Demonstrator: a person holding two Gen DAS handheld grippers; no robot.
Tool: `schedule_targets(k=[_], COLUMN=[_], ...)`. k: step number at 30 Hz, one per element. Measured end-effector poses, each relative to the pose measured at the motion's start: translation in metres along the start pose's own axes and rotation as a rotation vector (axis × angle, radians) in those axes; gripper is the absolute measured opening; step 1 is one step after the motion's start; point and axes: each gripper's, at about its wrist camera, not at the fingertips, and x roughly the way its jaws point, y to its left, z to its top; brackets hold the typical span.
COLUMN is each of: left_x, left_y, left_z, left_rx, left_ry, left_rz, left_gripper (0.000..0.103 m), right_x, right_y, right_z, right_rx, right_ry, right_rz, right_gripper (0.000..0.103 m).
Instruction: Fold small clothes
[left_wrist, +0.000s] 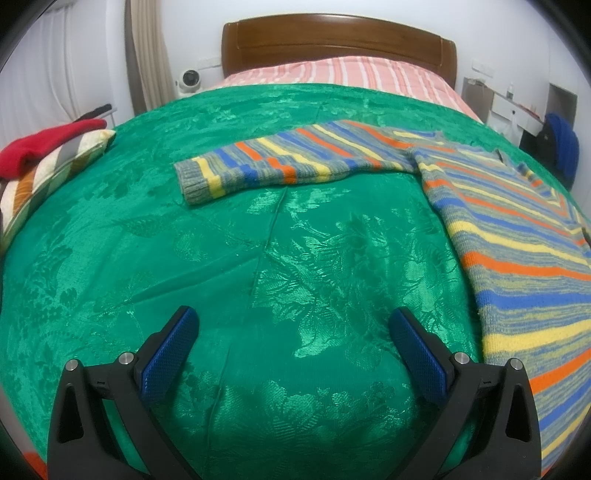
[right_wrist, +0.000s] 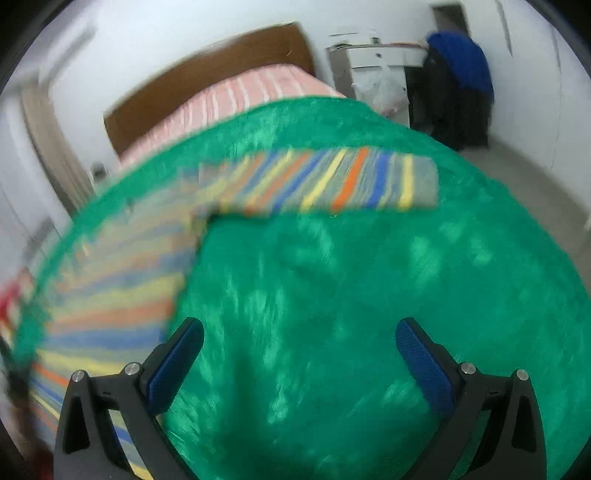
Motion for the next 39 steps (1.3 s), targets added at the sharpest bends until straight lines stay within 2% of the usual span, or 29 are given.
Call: schedule_targets(k=[3,4,6,7,11,16,17,18,19,20,22,24,26,28,30,33,36,38,39], left_x=[0.000,0.000,0.000,-0.001,0.000,0.000,0.000,0.000,0.000,0.001,0.000,0.000,0.000,0.001,0.001,0.001,0.001,0.000,0.001], left_y=[0.000,0.000,0.000,0.000,0.000,0.000,0.000,-0.001,-0.001,-0.001,-0.001,-0.001,-0.001,-0.001,-0.001,0.000,0.000,0.000,0.000], left_z=[0.000,0.001,0.000,0.000,0.000,0.000,0.000,-0.001,-0.002,-0.001,-0.001,-0.001,-0.002,-0.002,-0.003,-0.002,-0.003,-0.004,-0.004], left_rx=[0.000,0.000,0.003,0.003,0.003,0.004,0.004,0.005,0.005,0.005,0.004,0.004,0.002,0.000,0.000,-0.003,-0.004,-0.005,-0.005], left_ry=[0.000,-0.001,0.000,-0.001,-0.005,-0.007,-0.008,-0.009,-0.010,-0.010,-0.011,-0.013,-0.017,-0.018,-0.018,-0.019,-0.020,-0.022,-0.022], left_rz=[0.000,0.001,0.002,0.003,0.008,0.009,0.010,0.011,0.012,0.012,0.012,0.012,0.010,0.008,0.005,0.001,-0.001,-0.002,-0.003], left_gripper=[0.103,0.103,0.103,0.103,0.103,0.103,0.103,0.103,0.103,0.103,0.103,0.103,0.103,0.103,0.103,0.103,0.103,0.103,0.103], right_x=[-0.010,-0.007,0.007,0.019,0.061,0.104,0.110,0.115,0.121,0.124,0.119,0.106,0.086,0.067,0.059,0.062,0.092,0.118,0.131], right_y=[-0.057,-0.083,-0.118,-0.132,-0.156,-0.163,-0.161,-0.157,-0.156,-0.156,-0.150,-0.130,-0.101,-0.055,0.003,0.085,0.170,0.209,0.218], right_z=[0.042,0.056,0.074,0.083,0.103,0.120,0.123,0.126,0.128,0.127,0.137,0.149,0.171,0.194,0.213,0.221,0.214,0.201,0.197], right_rx=[0.238,0.349,0.481,0.515,0.568,0.594,0.579,0.550,0.521,0.511,0.457,0.358,0.270,0.170,0.080,-0.041,-0.129,-0.144,-0.134], right_ry=[-0.049,-0.046,-0.014,0.014,0.077,0.142,0.161,0.183,0.220,0.242,0.215,0.156,0.081,0.021,0.006,0.023,0.073,0.109,0.137], right_rz=[0.077,0.120,0.166,0.178,0.216,0.196,0.181,0.158,0.136,0.119,0.072,0.007,0.004,0.062,0.174,0.289,0.387,0.442,0.473], right_gripper=[0.102,0.100,0.091,0.090,0.073,0.070,0.056,0.022,0.005,0.004,0.004,0.003,0.004,0.004,0.004,0.004,0.004,0.011,0.035])
